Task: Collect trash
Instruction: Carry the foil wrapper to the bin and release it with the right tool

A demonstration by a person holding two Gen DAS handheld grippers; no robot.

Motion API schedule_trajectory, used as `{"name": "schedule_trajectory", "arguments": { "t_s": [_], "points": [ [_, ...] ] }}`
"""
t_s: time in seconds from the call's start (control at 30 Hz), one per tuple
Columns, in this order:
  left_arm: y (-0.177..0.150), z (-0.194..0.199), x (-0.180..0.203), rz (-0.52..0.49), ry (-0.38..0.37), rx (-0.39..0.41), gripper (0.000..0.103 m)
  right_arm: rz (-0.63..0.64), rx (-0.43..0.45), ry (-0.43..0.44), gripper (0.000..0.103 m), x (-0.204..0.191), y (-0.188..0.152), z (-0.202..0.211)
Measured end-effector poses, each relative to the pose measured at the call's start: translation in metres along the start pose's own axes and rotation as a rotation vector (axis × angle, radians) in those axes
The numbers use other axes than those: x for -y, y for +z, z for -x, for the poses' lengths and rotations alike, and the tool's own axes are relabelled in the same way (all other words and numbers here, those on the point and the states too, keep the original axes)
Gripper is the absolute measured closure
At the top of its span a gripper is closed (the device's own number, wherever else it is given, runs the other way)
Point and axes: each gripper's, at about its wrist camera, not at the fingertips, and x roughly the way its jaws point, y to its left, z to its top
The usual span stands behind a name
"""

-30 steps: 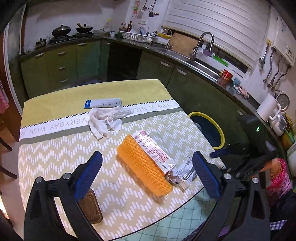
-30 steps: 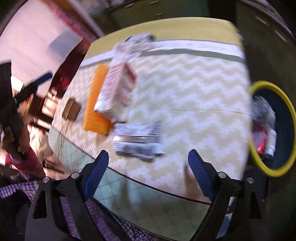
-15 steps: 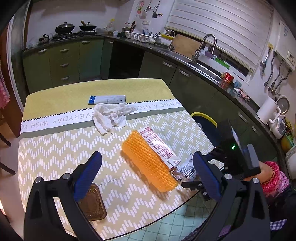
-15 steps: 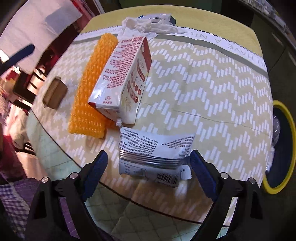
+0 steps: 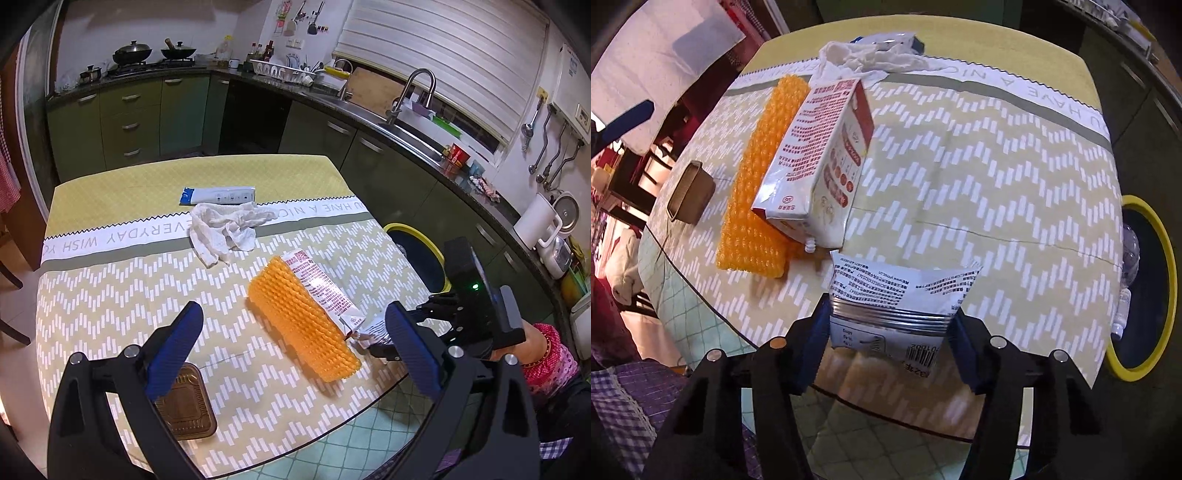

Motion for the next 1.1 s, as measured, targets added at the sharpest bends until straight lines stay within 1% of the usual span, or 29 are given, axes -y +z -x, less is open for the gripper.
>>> {"name": "schedule_trajectory", "arguments": {
  "t_s": [0.1,0.17,0.3,0.4,0.47,0.53,0.6,0.73,0.8,0.87,0.9,1.0,1.1],
  "points": [
    [0.0,0.0,0.0,0.0,0.0,0.0,0.009,-0.03,0.03,0.013,0.044,0.012,-0.004,0.014],
    [0.0,0.0,0.001,-0.001,-0.001,-0.001,0.009,-0.054,0.055,0.007,0.044,0.021,-0.005,0.025],
    [0.0,-0.001,0.001,-0.002,-0.004,-0.002,0.009,-0.157,0.119,-0.038,0.044,0.065,-0.013,0.054],
    [0.0,-0.002,0.0,-0.002,-0.005,-0.002,0.009,-0.265,0.164,-0.111,0.044,0.111,-0.021,0.069],
    [0.0,-0.002,0.0,-0.001,-0.005,-0.003,0.009,-0.327,0.173,-0.146,0.044,0.139,-0.023,0.073],
    [-0.001,-0.002,0.0,0.001,-0.003,-0.003,0.009,-0.403,0.161,-0.184,0.044,0.176,-0.025,0.069],
    [-0.001,-0.003,0.0,0.0,0.0,-0.005,0.009,-0.461,0.132,-0.206,0.044,0.205,-0.028,0.06],
    [-0.001,-0.003,0.0,-0.005,0.01,-0.009,0.009,-0.547,0.073,-0.23,0.042,0.251,-0.033,0.034],
    [0.0,-0.004,-0.001,-0.003,0.015,-0.01,0.009,-0.568,0.061,-0.248,0.04,0.265,-0.035,0.027],
    [-0.001,-0.004,-0.001,0.0,0.017,-0.011,0.009,-0.587,0.054,-0.264,0.032,0.279,-0.034,0.02],
    [-0.001,-0.005,-0.001,0.001,0.018,-0.013,0.009,-0.597,0.058,-0.271,0.026,0.285,-0.034,0.019],
    [-0.002,-0.005,0.0,-0.002,0.02,-0.016,0.009,-0.624,0.07,-0.278,0.025,0.293,-0.036,0.021],
    [-0.003,-0.006,-0.001,-0.004,0.022,-0.021,0.009,-0.633,0.088,-0.256,0.025,0.29,-0.042,0.029]
  ]
}}
